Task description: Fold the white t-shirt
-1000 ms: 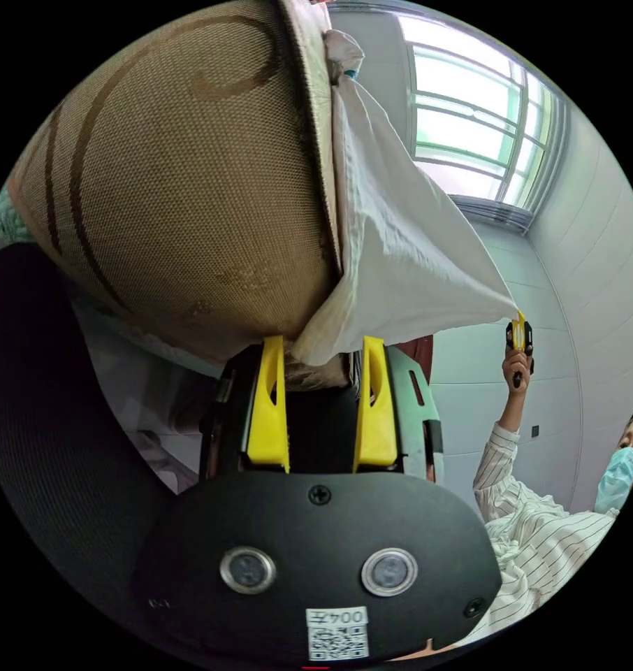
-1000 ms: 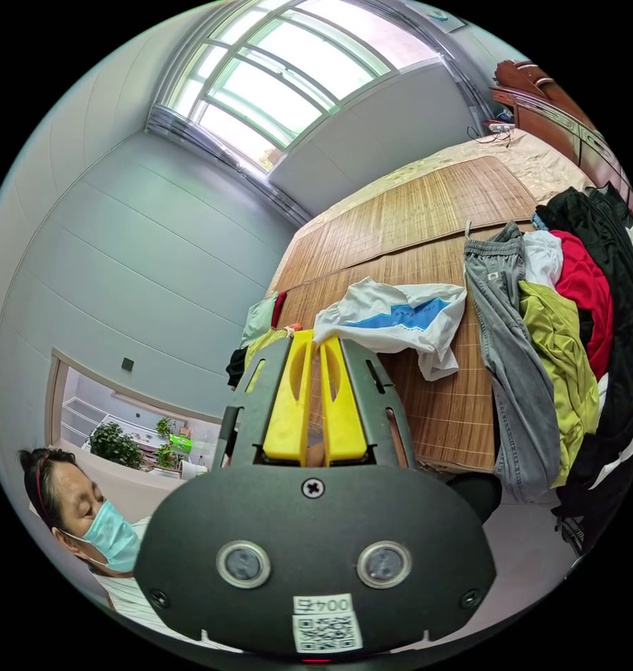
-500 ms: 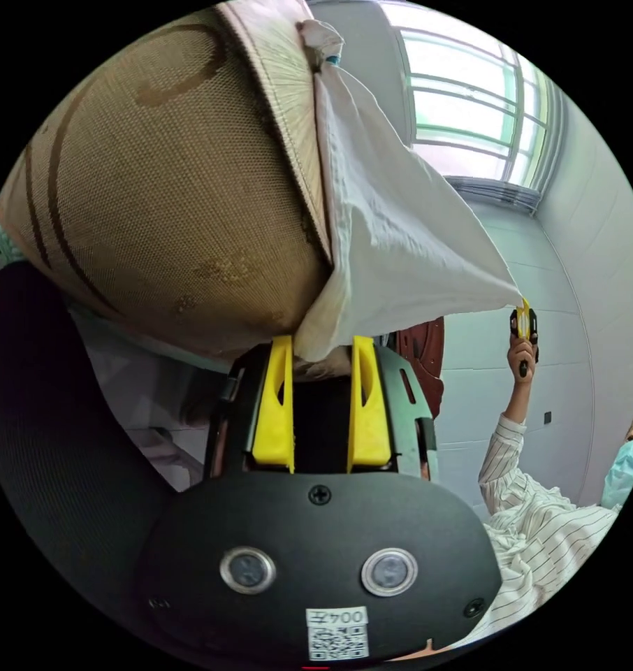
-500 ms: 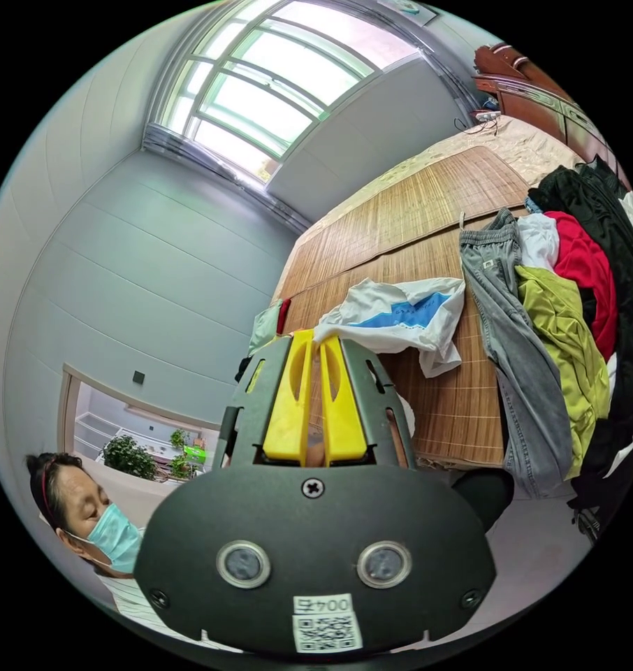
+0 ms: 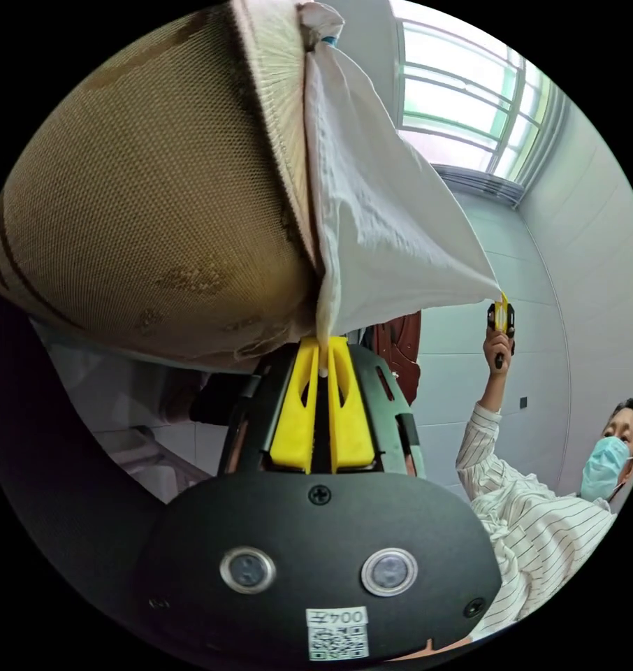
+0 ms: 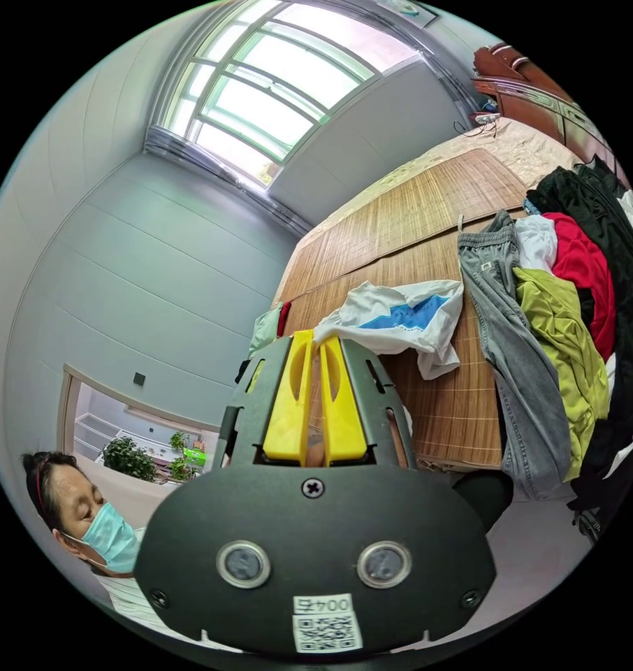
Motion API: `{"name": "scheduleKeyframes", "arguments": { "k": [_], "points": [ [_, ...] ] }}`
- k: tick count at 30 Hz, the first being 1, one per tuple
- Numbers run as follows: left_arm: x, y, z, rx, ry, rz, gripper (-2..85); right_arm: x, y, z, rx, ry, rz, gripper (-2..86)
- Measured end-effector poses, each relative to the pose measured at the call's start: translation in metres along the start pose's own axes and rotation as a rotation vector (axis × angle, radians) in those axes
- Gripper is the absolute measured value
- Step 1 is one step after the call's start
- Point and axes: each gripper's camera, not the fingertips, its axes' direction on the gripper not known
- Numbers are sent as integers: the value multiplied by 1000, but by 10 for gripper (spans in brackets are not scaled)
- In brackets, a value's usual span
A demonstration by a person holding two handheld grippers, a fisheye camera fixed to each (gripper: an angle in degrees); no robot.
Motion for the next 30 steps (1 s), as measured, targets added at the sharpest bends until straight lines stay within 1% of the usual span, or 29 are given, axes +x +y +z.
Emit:
{"name": "scheduleKeyframes", "arguments": {
  "k": [3,6,9,11,14,17,19,23,26,30],
  "points": [
    [25,-3,-16,-10,15,34,30,16,6,-12,21,13,19,11],
    [55,-2,-50,35,73,63,27,36,19,-30,43,13,33,10],
    [94,4,-98,125,129,120,28,62,43,-49,59,9,54,8],
    [130,12,-140,231,173,185,30,79,61,-60,64,-3,72,8],
    [177,21,-183,338,220,270,32,108,93,-74,59,-34,97,7],
    [227,24,-200,369,197,367,32,128,126,-79,41,-86,96,6],
    [251,25,-204,391,216,407,32,135,145,-81,37,-110,90,6],
    [301,20,-203,420,240,465,31,137,174,-97,91,-223,43,5],
    [347,9,-200,418,224,524,30,120,174,-115,146,-259,-21,4],
    [409,-21,-198,420,206,576,29,78,147,-136,199,-259,-123,4]
  ]
}}
